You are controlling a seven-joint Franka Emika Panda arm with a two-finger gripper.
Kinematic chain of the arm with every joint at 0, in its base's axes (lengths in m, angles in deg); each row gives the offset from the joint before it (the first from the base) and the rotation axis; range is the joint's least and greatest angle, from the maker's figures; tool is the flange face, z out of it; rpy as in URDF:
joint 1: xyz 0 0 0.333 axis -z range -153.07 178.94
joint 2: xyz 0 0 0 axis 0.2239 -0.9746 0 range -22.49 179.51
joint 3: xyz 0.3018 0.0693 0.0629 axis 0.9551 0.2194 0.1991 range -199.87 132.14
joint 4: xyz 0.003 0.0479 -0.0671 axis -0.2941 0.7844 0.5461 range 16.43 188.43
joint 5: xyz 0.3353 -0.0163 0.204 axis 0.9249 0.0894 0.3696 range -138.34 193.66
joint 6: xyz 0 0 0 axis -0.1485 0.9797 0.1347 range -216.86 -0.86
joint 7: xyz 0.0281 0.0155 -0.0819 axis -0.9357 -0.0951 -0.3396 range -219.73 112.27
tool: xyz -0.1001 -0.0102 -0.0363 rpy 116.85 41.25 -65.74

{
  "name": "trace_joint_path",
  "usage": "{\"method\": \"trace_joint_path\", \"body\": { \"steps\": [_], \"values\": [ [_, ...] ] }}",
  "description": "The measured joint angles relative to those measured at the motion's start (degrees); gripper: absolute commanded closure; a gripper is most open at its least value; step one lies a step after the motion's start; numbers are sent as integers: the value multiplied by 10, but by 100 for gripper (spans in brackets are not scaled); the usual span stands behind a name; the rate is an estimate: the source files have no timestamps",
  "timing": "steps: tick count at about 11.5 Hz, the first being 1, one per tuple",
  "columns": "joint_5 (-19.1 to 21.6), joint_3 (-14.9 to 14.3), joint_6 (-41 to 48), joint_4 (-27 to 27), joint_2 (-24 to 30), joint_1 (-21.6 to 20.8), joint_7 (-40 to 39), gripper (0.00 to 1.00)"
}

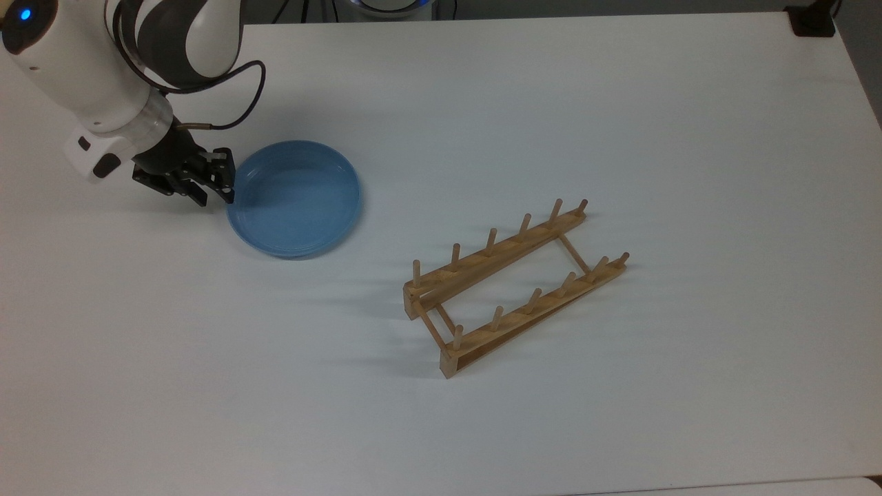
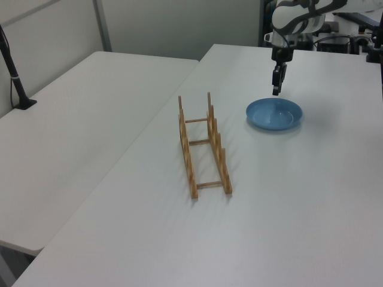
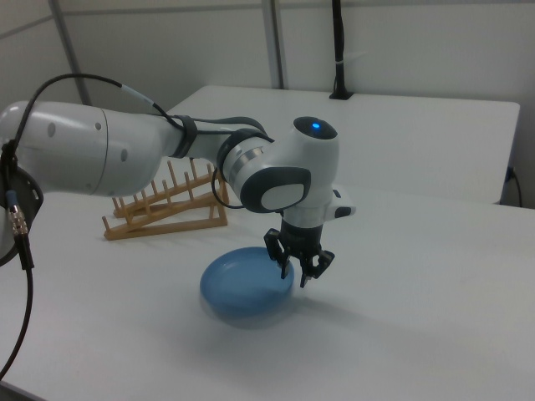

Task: Place plate in plate rack
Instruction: 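Close the gripper on the blue plate's rim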

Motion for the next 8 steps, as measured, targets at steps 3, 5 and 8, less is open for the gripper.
{"method": "trace_joint_path", "body": {
  "steps": [3, 5, 8],
  "values": [
    [0, 0, 0, 0, -7, -1, -1, 63],
    [0, 0, 0, 0, -11, -1, -1, 76],
    [0, 0, 0, 0, -17, -4, -3, 89]
  ]
}}
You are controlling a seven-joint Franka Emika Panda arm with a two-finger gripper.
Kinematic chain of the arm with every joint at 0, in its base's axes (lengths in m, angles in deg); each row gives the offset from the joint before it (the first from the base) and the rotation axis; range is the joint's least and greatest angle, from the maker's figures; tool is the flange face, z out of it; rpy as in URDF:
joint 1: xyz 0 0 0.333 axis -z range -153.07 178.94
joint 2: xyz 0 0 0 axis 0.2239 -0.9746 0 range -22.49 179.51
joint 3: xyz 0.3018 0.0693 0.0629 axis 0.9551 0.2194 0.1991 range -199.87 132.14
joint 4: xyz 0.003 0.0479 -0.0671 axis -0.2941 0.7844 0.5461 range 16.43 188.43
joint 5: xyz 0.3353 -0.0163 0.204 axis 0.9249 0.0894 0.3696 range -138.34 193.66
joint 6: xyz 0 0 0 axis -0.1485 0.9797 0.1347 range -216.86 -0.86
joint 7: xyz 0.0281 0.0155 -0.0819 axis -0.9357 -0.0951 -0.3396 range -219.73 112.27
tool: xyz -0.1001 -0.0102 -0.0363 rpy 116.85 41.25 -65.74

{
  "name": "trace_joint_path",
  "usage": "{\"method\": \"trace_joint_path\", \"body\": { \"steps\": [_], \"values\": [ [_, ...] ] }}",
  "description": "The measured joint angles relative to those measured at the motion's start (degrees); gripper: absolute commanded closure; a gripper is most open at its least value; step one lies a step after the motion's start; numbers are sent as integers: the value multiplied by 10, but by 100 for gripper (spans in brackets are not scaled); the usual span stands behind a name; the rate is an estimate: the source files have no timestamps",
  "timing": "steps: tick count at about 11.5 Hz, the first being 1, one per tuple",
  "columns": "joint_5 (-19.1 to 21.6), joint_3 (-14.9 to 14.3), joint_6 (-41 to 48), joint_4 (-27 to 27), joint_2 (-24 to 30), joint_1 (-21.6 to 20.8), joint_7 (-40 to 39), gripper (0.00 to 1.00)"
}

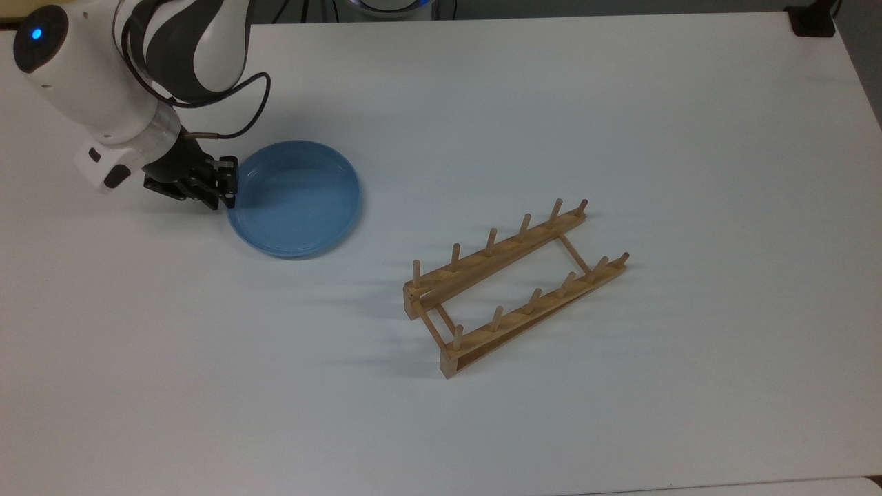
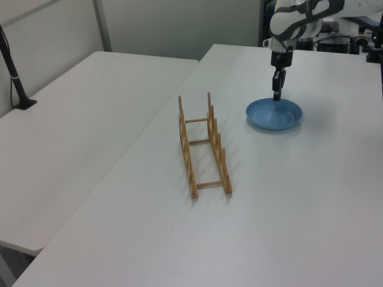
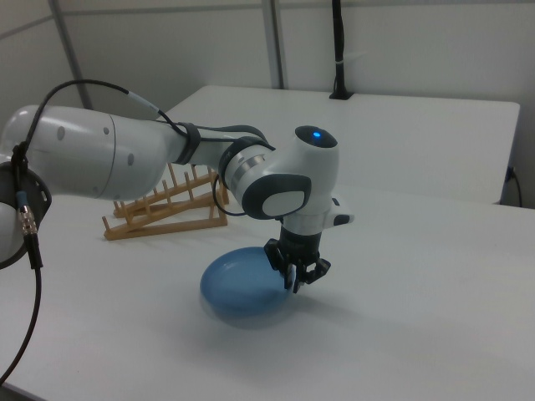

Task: Place plate in plate rack
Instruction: 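Close the gripper on the blue plate's rim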

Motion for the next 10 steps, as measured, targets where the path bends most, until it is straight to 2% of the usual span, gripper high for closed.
{"method": "trace_joint_path", "body": {
  "steps": [10],
  "values": [
    [0, 0, 0, -3, -4, -4, 0, 100]
  ]
}}
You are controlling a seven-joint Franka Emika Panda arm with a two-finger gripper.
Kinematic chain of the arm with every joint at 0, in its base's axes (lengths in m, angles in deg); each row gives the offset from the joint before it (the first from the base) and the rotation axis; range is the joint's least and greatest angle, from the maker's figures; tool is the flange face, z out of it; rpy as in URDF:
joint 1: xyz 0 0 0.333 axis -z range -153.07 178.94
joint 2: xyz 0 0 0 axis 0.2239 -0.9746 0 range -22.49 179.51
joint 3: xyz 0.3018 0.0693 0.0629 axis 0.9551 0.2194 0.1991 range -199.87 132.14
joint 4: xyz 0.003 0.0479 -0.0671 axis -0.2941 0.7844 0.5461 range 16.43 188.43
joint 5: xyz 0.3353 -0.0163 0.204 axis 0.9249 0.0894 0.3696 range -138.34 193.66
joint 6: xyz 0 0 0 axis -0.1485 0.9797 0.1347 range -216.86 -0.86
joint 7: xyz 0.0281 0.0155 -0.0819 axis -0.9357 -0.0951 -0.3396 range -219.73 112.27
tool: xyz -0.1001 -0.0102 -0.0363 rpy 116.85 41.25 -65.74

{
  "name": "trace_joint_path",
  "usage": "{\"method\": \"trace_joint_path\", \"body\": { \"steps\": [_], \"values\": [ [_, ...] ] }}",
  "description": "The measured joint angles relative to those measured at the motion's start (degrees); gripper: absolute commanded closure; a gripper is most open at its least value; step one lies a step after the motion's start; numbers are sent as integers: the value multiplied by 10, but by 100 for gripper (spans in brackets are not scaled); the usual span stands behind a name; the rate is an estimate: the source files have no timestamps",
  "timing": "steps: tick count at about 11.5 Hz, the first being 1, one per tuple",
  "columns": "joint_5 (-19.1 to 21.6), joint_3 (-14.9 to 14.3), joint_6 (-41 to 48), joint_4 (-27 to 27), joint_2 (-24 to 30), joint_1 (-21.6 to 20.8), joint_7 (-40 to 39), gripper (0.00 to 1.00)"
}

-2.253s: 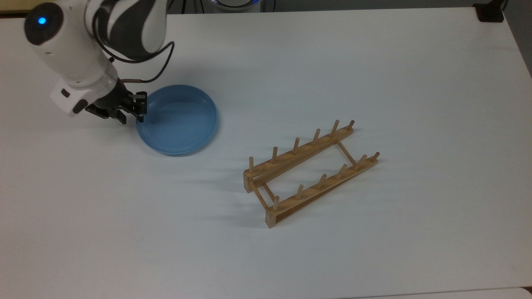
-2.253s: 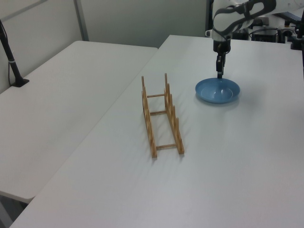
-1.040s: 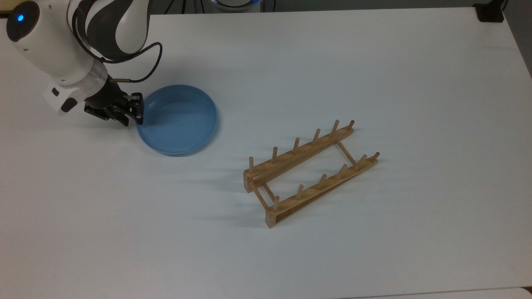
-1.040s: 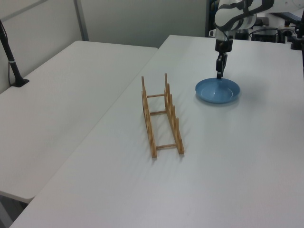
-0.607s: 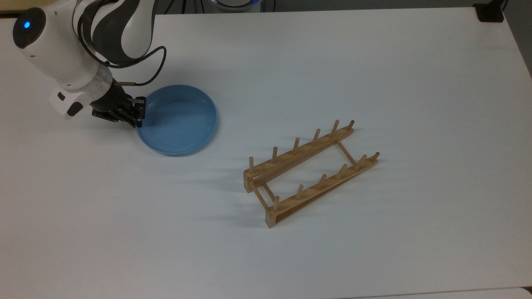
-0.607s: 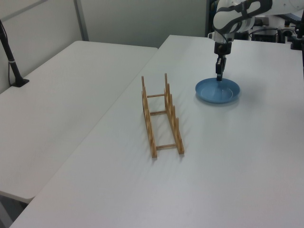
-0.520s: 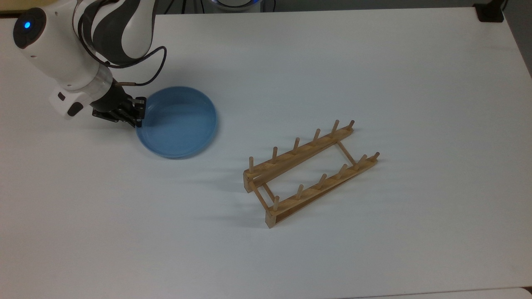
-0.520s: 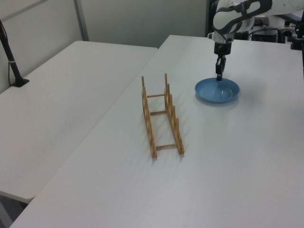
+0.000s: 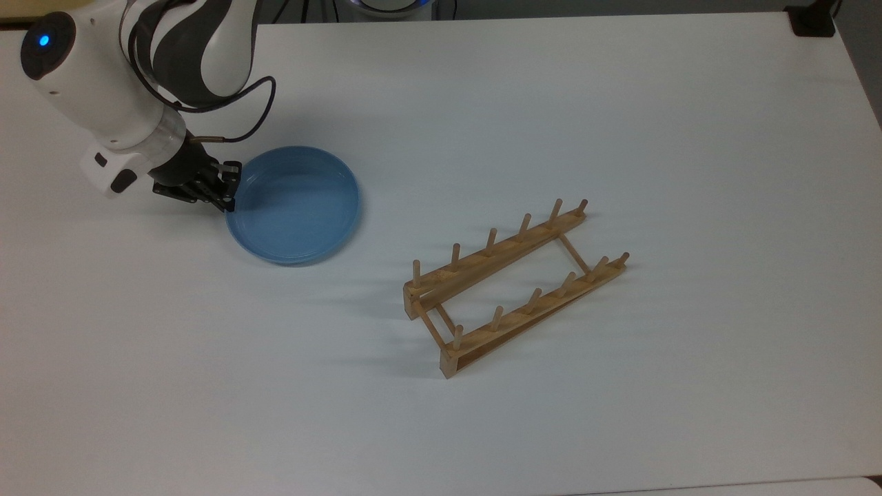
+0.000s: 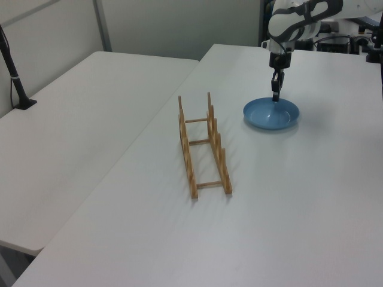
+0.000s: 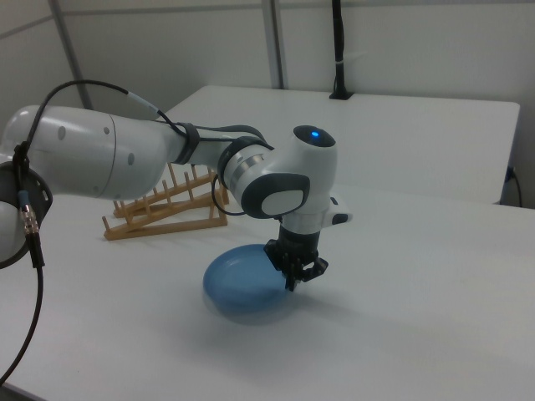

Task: Place plate in plate rack
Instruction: 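Close the gripper on the blue plate's rim, then lift the blue plate by its rim off the table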

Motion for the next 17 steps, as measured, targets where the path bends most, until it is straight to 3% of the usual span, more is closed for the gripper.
{"method": "trace_joint_path", "body": {
  "steps": [7, 13, 17],
  "values": [
    [2, -7, 14, -8, 2, 0, 0, 100],
    [10, -26, 107, -63, 7, 1, 0, 100],
    [13, -27, 120, -87, 23, -1, 0, 100]
  ]
}}
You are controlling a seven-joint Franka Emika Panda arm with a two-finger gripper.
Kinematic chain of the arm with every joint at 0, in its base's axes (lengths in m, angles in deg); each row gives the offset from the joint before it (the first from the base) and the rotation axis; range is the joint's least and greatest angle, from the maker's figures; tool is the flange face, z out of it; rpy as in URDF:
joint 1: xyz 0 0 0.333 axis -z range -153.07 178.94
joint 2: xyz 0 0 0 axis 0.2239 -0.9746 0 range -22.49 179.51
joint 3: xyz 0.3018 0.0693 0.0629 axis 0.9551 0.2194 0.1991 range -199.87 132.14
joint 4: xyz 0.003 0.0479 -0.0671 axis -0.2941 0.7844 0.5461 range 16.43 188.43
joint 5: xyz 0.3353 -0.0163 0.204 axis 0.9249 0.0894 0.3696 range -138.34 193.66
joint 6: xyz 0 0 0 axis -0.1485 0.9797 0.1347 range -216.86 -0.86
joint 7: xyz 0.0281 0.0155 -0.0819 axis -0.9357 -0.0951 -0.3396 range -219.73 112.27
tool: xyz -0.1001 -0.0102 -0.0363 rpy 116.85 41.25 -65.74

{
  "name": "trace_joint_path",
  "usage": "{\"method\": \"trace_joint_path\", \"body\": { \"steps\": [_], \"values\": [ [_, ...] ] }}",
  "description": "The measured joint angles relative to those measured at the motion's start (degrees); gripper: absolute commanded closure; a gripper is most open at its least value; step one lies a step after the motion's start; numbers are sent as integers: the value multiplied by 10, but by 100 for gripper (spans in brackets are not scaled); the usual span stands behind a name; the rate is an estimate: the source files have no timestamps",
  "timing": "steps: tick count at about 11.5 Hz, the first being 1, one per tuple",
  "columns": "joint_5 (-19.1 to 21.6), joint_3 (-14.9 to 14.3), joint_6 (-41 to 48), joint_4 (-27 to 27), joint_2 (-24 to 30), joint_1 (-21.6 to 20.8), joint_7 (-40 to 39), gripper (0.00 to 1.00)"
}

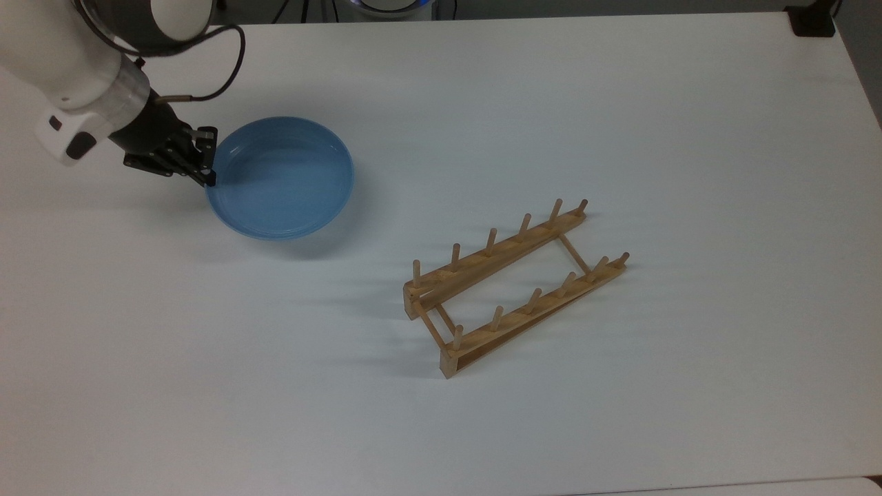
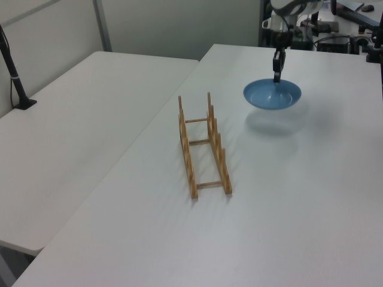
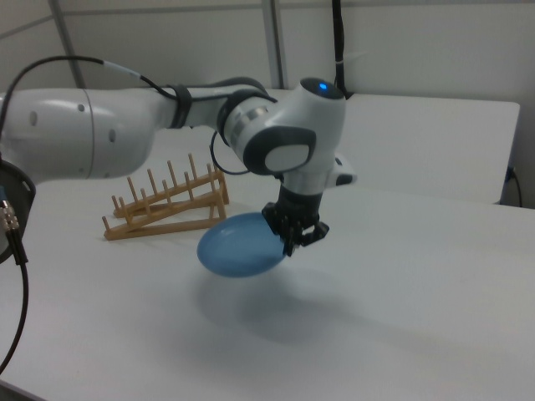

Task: Place plate in plate rack
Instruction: 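Lift the blue plate by its rim off the table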

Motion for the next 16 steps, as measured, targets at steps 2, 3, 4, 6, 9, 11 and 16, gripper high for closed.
{"method": "trace_joint_path", "body": {
  "steps": [2, 3, 4, 6, 9, 11, 16],
  "values": [
    [0, -7, 1, -8, 14, -11, 0, 100],
    [0, -15, 1, -9, 22, -21, 0, 100],
    [0, -23, 1, -10, 30, -32, 0, 100],
    [0, -38, 1, -11, 45, -54, 2, 100],
    [0, -69, -3, -34, 59, -88, 2, 100],
    [0, -90, -17, -69, 66, -111, 2, 100],
    [0, -134, -98, -92, 75, -188, 4, 100]
  ]
}}
